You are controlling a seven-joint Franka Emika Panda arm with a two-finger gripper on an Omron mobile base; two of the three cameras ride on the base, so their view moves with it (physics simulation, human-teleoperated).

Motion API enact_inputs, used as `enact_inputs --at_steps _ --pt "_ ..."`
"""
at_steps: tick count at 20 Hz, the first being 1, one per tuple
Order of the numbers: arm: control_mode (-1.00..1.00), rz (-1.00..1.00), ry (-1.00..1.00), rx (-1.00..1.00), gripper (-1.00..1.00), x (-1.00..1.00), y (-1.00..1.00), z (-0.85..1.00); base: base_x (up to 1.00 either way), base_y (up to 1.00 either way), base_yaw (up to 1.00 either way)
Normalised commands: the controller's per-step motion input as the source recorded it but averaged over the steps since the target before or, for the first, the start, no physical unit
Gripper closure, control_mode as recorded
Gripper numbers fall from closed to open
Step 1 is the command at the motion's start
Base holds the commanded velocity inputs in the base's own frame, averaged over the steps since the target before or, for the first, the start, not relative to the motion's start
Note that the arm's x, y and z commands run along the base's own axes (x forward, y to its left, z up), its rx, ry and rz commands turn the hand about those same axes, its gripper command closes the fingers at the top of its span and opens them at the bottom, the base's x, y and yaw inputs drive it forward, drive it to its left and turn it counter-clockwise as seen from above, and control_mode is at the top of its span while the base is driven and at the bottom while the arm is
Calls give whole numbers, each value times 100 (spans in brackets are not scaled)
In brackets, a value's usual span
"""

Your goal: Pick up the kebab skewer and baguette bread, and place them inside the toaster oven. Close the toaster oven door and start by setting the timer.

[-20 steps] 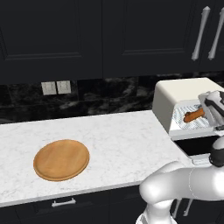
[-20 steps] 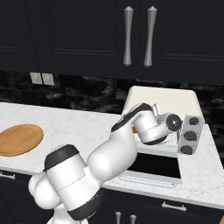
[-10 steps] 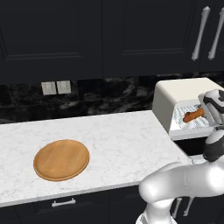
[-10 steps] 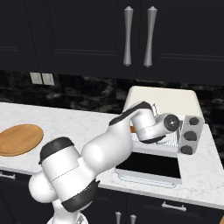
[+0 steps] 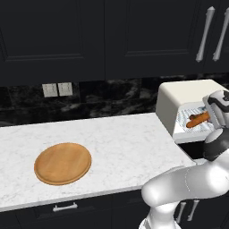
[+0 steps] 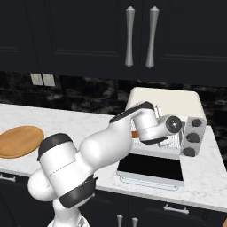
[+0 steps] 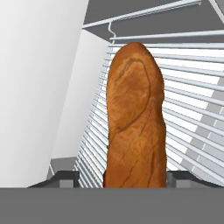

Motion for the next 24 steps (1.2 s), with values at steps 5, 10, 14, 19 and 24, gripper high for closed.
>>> enact_inputs --at_steps 5,10,14,19,24 --pt "-100 0 0 0 -100 0 -9 2 0 0 0" --pt "-100 1 5 2 -100 -16 -43 30 0 0 0" --pt "-100 0 18 0 -100 -1 -12 36 0 0 0" --pt "-100 0 18 0 -100 0 -2 22 0 0 0" --pt "-100 13 -8 -4 -100 -27 -34 0 0 0 0"
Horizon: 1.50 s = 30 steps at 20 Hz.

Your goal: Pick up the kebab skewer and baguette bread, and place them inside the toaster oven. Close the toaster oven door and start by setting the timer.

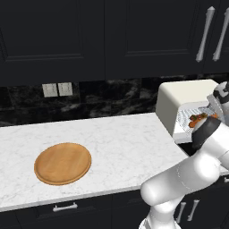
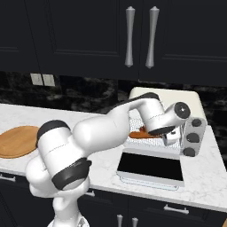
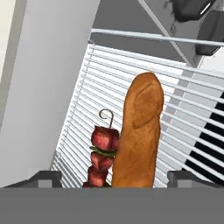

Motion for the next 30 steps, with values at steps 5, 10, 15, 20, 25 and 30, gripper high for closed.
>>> enact_inputs --at_steps 5,10,15,20,25,30 --pt "-100 45 -25 -20 -100 -78 -19 -6 0 0 0" --pt "-100 50 -17 -35 -100 -25 18 -45 0 0 0" --pt "-100 47 -38 -28 -100 -8 14 -17 0 0 0" --pt "-100 31 -49 -30 -100 -33 3 0 0 0 0" --pt "-100 11 -37 -41 -100 -24 45 -20 0 0 0" --pt "-100 -7 -19 -36 -100 0 52 -30 0 0 0"
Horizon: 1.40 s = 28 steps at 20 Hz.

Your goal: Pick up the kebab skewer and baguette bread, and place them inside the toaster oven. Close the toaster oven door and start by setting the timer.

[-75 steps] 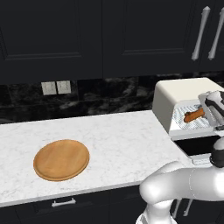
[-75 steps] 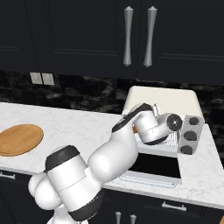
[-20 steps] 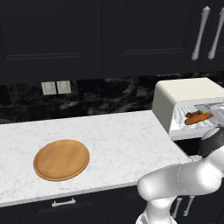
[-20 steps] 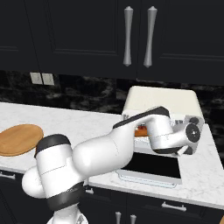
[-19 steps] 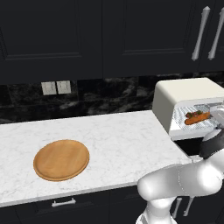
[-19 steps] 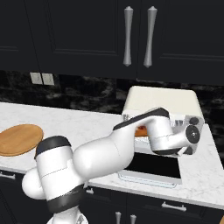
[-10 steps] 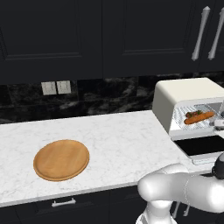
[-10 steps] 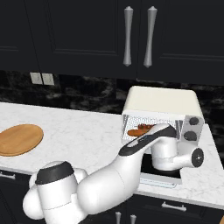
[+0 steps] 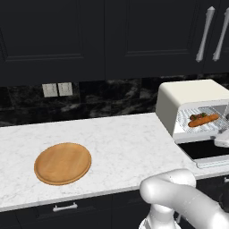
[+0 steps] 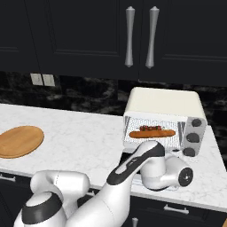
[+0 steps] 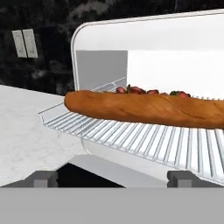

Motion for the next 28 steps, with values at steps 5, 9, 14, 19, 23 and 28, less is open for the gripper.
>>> enact_inputs --at_steps 5,9,14,19,23,28 --pt "-100 -20 -9 -6 -100 6 2 -15 0 0 0" --pt "-100 -22 -13 1 -100 19 -8 -18 0 0 0" --pt "-100 0 -7 1 -100 8 -15 -9 0 0 0" --pt "-100 0 -1 0 -100 7 0 -1 0 0 0" --pt "-100 0 0 0 -100 15 0 0 0 0 0" --pt "-100 -1 0 0 -100 21 0 0 0 0 0"
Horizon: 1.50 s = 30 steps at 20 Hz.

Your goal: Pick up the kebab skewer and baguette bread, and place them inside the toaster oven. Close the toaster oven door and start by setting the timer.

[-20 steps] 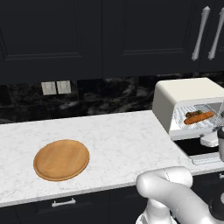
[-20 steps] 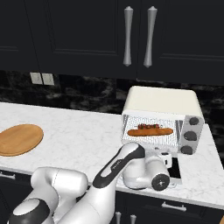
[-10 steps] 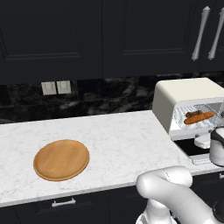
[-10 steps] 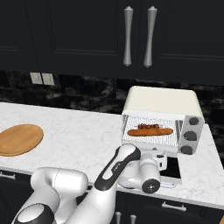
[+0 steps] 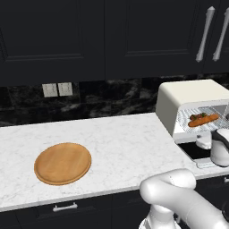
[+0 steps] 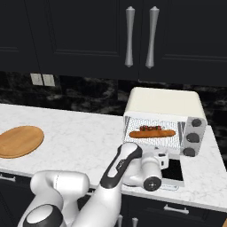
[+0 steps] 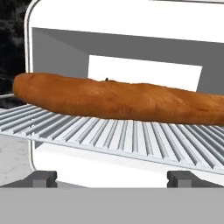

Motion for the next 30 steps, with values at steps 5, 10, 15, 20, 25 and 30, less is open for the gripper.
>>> enact_inputs --at_steps 5,10,15,20,25,30 --pt "-100 -2 0 0 -100 36 0 0 0 0 0" --pt "-100 -5 -1 2 -100 5 0 0 0 0 0" --pt "-100 -5 -4 3 -100 -11 0 0 0 0 0" --pt "-100 -2 -9 4 -100 -10 0 14 0 0 0" --pt "-100 -2 -1 3 -100 12 0 13 0 0 0" --pt "-100 -4 0 1 -100 18 0 0 0 0 0"
